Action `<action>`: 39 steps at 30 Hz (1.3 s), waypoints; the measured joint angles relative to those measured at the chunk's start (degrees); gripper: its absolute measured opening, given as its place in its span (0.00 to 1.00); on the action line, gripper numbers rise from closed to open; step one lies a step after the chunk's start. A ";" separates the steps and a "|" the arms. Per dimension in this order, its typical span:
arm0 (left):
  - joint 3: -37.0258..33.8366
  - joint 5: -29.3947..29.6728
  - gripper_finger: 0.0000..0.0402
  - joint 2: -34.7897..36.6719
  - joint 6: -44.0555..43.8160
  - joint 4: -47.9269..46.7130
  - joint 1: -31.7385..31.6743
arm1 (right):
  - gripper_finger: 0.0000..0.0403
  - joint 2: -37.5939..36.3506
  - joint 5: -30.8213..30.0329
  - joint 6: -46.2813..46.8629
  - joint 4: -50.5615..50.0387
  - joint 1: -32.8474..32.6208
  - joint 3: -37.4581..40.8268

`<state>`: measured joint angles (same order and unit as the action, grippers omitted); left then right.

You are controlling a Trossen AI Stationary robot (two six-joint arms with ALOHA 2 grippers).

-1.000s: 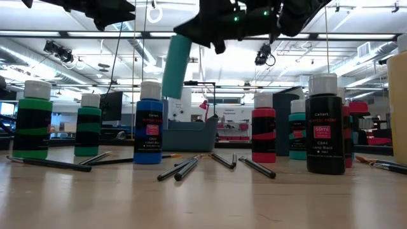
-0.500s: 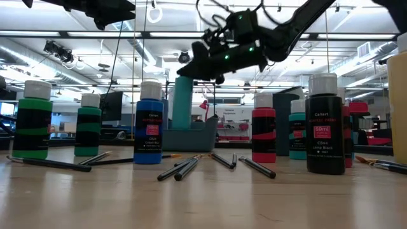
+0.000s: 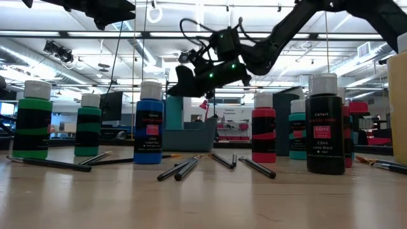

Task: Pick & Place Paint Supplies
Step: Put the blue paint bottle into the blue bin, then put the yellow paint bottle into the blue bin

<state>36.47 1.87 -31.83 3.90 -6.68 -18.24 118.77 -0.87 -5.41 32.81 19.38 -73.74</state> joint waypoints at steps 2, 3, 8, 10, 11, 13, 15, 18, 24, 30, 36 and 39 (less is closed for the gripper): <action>0.00 0.00 0.47 0.00 -0.02 -0.12 0.00 | 0.30 0.70 -0.02 0.08 0.03 0.36 -0.81; 0.00 0.00 0.47 0.00 0.00 -0.12 0.00 | 0.30 0.73 -0.16 0.04 0.23 0.55 -0.89; 0.00 0.00 0.47 0.00 0.00 -0.31 0.00 | 0.31 0.82 0.63 0.41 -0.33 1.30 -0.96; 0.00 0.00 0.47 0.00 0.00 -0.35 0.00 | 0.33 0.82 1.60 0.40 -0.13 1.49 -0.96; 0.00 0.00 0.47 0.00 0.00 -0.35 0.00 | 0.35 0.83 1.65 0.43 -0.13 1.49 -0.96; 0.00 0.01 0.47 0.00 -0.01 -0.35 0.00 | 0.38 0.84 1.25 0.40 -0.08 1.49 -0.96; 0.00 0.00 0.47 0.00 0.00 -0.35 0.00 | 0.42 0.84 0.72 0.39 -0.01 1.49 -0.96; 0.00 0.00 0.47 0.00 -0.02 -0.36 0.02 | 0.47 0.84 -0.67 0.36 0.96 1.49 -0.96; 0.00 0.00 0.47 0.00 -0.02 -0.40 0.00 | 0.52 -1.53 -0.82 0.26 0.35 1.24 -0.87; 0.00 0.00 0.47 0.00 -0.02 -0.49 0.01 | 0.50 -7.93 -0.57 -1.68 -6.58 -0.83 -0.87; 0.00 -0.02 0.47 -0.01 -0.02 -0.50 0.00 | 0.49 -16.73 -1.61 -6.85 -17.52 -5.59 -0.87; 0.00 -0.02 0.47 -0.02 -0.22 -0.49 0.00 | 0.49 -21.71 -4.31 -9.62 -23.23 -8.72 -0.84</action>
<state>36.47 1.85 -31.86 3.69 -7.17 -18.24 97.06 -5.19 -15.03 9.58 10.66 -74.58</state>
